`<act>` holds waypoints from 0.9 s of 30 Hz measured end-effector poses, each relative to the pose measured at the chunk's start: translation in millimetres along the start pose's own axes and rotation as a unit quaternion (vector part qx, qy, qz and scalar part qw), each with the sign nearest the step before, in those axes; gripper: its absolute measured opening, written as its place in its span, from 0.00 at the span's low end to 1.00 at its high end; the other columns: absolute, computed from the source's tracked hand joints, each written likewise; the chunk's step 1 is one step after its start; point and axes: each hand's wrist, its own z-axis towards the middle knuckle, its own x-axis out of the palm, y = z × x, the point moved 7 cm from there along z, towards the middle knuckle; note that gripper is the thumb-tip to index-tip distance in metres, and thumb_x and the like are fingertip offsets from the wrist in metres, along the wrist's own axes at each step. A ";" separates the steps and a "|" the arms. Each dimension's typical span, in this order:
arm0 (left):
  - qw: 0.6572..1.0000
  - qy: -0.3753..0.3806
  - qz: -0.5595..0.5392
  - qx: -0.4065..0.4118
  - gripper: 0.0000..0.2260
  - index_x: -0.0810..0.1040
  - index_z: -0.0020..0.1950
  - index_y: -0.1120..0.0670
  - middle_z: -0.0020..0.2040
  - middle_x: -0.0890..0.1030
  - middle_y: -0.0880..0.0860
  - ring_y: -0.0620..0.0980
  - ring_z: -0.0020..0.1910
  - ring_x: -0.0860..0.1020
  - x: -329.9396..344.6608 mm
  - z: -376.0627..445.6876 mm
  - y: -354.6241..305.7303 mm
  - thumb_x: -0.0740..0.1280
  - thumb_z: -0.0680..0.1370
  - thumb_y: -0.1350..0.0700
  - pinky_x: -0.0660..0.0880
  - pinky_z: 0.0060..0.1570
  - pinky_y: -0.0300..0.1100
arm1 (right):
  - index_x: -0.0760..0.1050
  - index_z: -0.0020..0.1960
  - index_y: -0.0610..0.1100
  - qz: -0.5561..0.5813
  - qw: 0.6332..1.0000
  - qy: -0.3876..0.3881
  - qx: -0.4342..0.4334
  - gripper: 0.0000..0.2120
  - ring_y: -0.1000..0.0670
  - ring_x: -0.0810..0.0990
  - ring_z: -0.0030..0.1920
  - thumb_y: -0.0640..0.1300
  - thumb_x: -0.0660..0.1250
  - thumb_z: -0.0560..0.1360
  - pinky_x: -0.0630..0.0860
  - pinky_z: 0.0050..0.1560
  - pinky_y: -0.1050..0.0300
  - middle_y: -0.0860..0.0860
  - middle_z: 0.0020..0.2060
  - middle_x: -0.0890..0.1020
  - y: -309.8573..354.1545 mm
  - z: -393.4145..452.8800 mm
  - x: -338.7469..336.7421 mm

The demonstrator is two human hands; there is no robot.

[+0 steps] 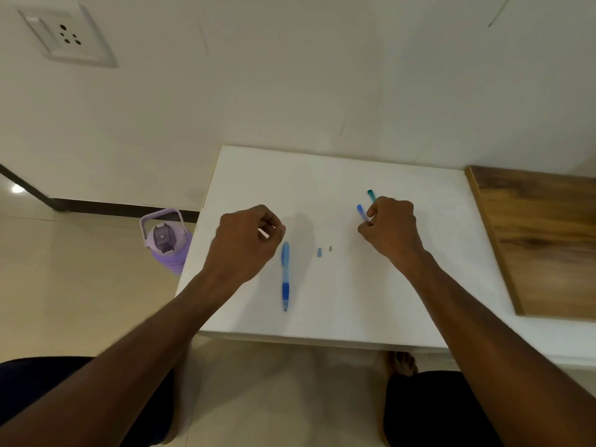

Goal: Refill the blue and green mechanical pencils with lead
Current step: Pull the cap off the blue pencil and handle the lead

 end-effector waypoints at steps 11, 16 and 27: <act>0.961 0.154 -0.227 -0.025 0.11 0.88 0.58 0.47 0.47 0.88 0.44 0.43 0.43 0.86 28.5 -7.4 -35.7 0.74 0.79 0.45 0.83 0.34 0.37 | 0.85 0.47 0.52 0.241 0.967 0.082 -0.004 0.03 0.59 0.84 0.38 0.47 0.77 0.73 0.79 0.38 0.71 0.58 0.36 0.86 40.1 -104.6 -13.5; 0.963 0.149 -0.220 -0.035 0.06 0.87 0.52 0.47 0.42 0.86 0.41 0.41 0.40 0.85 26.5 -6.9 -31.9 0.76 0.78 0.48 0.80 0.33 0.33 | 0.85 0.49 0.51 0.239 0.965 0.104 -0.041 0.04 0.57 0.84 0.40 0.49 0.77 0.75 0.80 0.42 0.69 0.58 0.38 0.86 48.0 -100.6 -9.7; 0.961 0.136 -0.234 -0.055 0.05 0.89 0.50 0.45 0.41 0.88 0.41 0.40 0.43 0.86 21.1 0.6 -30.6 0.77 0.76 0.47 0.80 0.33 0.33 | 0.81 0.45 0.59 0.230 0.955 0.161 -0.100 0.05 0.66 0.83 0.42 0.54 0.77 0.75 0.75 0.34 0.76 0.63 0.38 0.84 58.2 -66.3 -6.2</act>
